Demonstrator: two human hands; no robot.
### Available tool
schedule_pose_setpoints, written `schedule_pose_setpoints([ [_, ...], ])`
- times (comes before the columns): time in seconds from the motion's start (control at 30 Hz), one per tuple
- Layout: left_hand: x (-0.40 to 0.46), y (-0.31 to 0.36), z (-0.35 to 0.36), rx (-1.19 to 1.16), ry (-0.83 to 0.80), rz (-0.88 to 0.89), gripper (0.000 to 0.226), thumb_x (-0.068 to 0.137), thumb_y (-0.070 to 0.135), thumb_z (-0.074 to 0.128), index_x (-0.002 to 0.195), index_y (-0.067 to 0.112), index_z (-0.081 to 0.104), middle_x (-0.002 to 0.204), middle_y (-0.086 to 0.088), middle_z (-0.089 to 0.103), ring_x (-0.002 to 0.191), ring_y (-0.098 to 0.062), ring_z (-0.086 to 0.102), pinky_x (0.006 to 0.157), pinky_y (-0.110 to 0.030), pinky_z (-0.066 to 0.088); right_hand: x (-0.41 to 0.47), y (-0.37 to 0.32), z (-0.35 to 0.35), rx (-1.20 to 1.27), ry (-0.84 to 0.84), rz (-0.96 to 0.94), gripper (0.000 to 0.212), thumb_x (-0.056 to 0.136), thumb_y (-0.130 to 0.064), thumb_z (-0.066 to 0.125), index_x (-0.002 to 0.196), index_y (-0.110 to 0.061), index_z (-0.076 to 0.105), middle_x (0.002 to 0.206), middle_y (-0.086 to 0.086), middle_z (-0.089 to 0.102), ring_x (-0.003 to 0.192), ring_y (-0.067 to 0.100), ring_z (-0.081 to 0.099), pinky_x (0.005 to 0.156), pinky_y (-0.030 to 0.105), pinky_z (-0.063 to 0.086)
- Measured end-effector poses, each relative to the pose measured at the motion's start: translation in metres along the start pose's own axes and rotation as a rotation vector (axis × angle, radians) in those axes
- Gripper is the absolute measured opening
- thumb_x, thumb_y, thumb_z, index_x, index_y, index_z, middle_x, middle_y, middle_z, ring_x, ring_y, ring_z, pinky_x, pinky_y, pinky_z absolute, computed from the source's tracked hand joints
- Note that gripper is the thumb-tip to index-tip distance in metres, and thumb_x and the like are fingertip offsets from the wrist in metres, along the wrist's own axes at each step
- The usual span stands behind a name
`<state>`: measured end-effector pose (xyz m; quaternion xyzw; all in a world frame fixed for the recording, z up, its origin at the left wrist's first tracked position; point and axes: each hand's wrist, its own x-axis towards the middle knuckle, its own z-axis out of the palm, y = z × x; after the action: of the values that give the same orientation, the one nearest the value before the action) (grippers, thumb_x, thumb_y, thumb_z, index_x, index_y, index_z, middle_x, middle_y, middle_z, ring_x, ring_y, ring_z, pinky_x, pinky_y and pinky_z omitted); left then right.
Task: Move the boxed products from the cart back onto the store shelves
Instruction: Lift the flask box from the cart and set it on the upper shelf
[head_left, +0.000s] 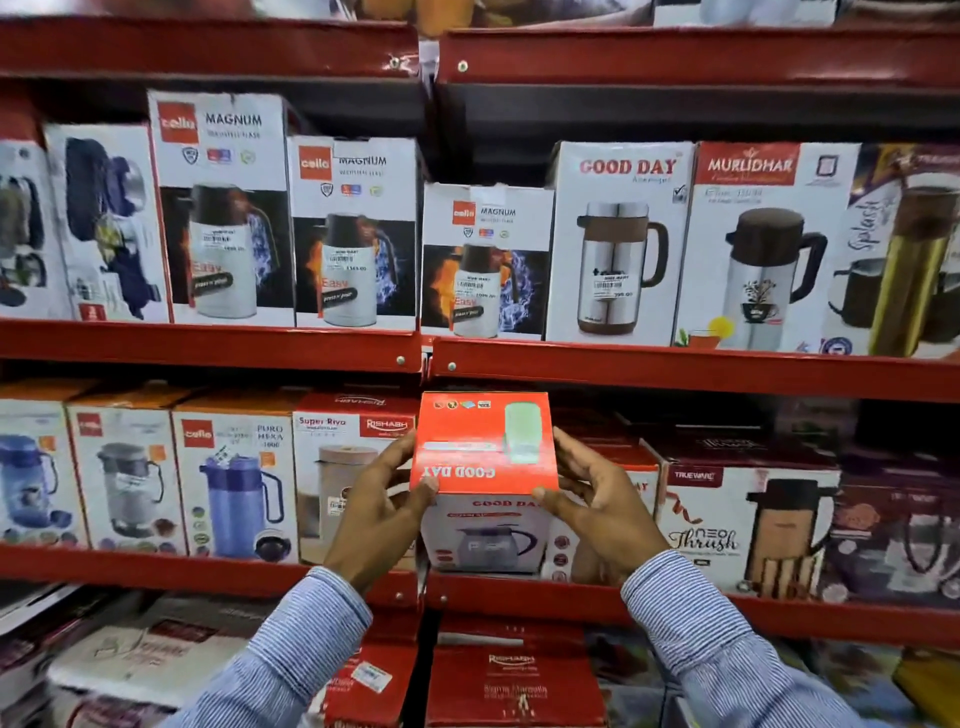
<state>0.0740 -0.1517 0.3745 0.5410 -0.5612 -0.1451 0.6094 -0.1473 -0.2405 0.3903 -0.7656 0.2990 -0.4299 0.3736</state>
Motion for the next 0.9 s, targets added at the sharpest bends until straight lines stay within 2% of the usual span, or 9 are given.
schedule_pose_setpoints([
  [0.1,0.014,-0.003,0.006,0.050,0.005,-0.006,0.047,0.093,0.010,0.056,0.134,0.031,0.046,0.124,0.010,0.060,0.112,-0.008,0.060,0.075,-0.014,0.057,0.017,0.006,0.001,0.023,-0.007,0.021,0.068,0.083,-0.006,0.068,0.142,-0.025,0.040,0.132,-0.012,0.057,0.117,-0.002,0.057,0.091,0.013,0.049],
  [0.2,0.031,-0.008,0.010,0.087,-0.001,-0.026,0.047,0.093,0.015,0.056,0.138,0.026,0.046,0.128,0.009,0.060,0.118,-0.011,0.058,0.094,-0.035,0.056,0.033,0.009,0.001,0.040,0.016,0.019,0.061,0.086,-0.002,0.063,0.140,-0.019,0.042,0.119,-0.018,0.057,0.096,-0.019,0.059,0.076,0.003,0.047],
  [0.27,0.040,-0.008,0.011,0.123,0.010,-0.032,0.050,0.094,0.019,0.056,0.142,0.022,0.042,0.132,0.004,0.059,0.120,-0.014,0.057,0.101,-0.044,0.051,0.043,0.011,0.002,0.032,0.040,0.025,0.057,0.088,-0.006,0.062,0.140,-0.015,0.043,0.117,-0.018,0.054,0.100,-0.015,0.058,0.072,0.000,0.045],
  [0.37,0.052,-0.009,0.017,0.213,0.050,-0.014,0.048,0.096,0.021,0.051,0.143,0.016,0.040,0.135,-0.003,0.057,0.115,-0.013,0.056,0.101,-0.035,0.049,0.058,0.013,0.005,-0.012,0.075,0.042,0.057,0.088,-0.018,0.064,0.141,-0.014,0.042,0.121,-0.011,0.051,0.115,0.002,0.050,0.082,0.007,0.044],
  [0.47,0.058,-0.007,0.026,0.381,0.007,0.005,0.049,0.098,0.020,0.047,0.145,0.013,0.035,0.127,-0.007,0.062,0.102,-0.011,0.058,0.093,-0.027,0.046,0.070,0.021,0.008,-0.044,0.134,0.067,0.053,0.086,-0.028,0.066,0.134,-0.023,0.047,0.130,-0.004,0.057,0.123,0.013,0.054,0.099,0.031,0.049],
  [0.57,0.062,-0.004,0.036,0.502,-0.060,0.000,0.057,0.095,0.025,0.053,0.146,0.013,0.029,0.141,-0.006,0.048,0.128,-0.021,0.048,0.105,-0.027,0.036,0.079,0.027,0.011,-0.114,0.212,0.078,0.033,0.084,-0.034,0.067,0.115,-0.030,0.058,0.122,0.003,0.067,0.116,0.015,0.061,0.099,0.043,0.051],
  [0.67,0.064,-0.004,0.040,0.582,-0.024,0.018,0.058,0.092,0.027,0.057,0.144,0.017,0.034,0.147,-0.005,0.038,0.135,-0.023,0.040,0.099,-0.020,0.025,0.080,0.022,0.015,-0.156,0.244,0.078,0.027,0.086,-0.033,0.064,0.113,-0.026,0.062,0.117,0.002,0.069,0.112,0.015,0.062,0.099,0.040,0.051],
  [0.77,0.064,-0.003,0.042,0.670,0.030,0.043,0.058,0.092,0.028,0.057,0.144,0.017,0.035,0.153,-0.005,0.031,0.139,-0.024,0.035,0.113,-0.031,0.028,0.076,0.018,0.016,-0.207,0.245,0.073,0.032,0.089,-0.031,0.061,0.119,-0.020,0.062,0.117,0.003,0.069,0.112,0.016,0.062,0.095,0.030,0.049],
  [0.9,0.067,-0.003,0.040,0.778,0.022,0.042,0.058,0.091,0.030,0.055,0.145,0.019,0.035,0.155,-0.005,0.031,0.138,-0.026,0.039,0.112,-0.040,0.035,0.072,0.017,0.017,-0.259,0.217,0.059,0.035,0.091,-0.027,0.058,0.126,-0.019,0.058,0.117,0.004,0.069,0.101,0.013,0.065,0.086,0.024,0.050],
])
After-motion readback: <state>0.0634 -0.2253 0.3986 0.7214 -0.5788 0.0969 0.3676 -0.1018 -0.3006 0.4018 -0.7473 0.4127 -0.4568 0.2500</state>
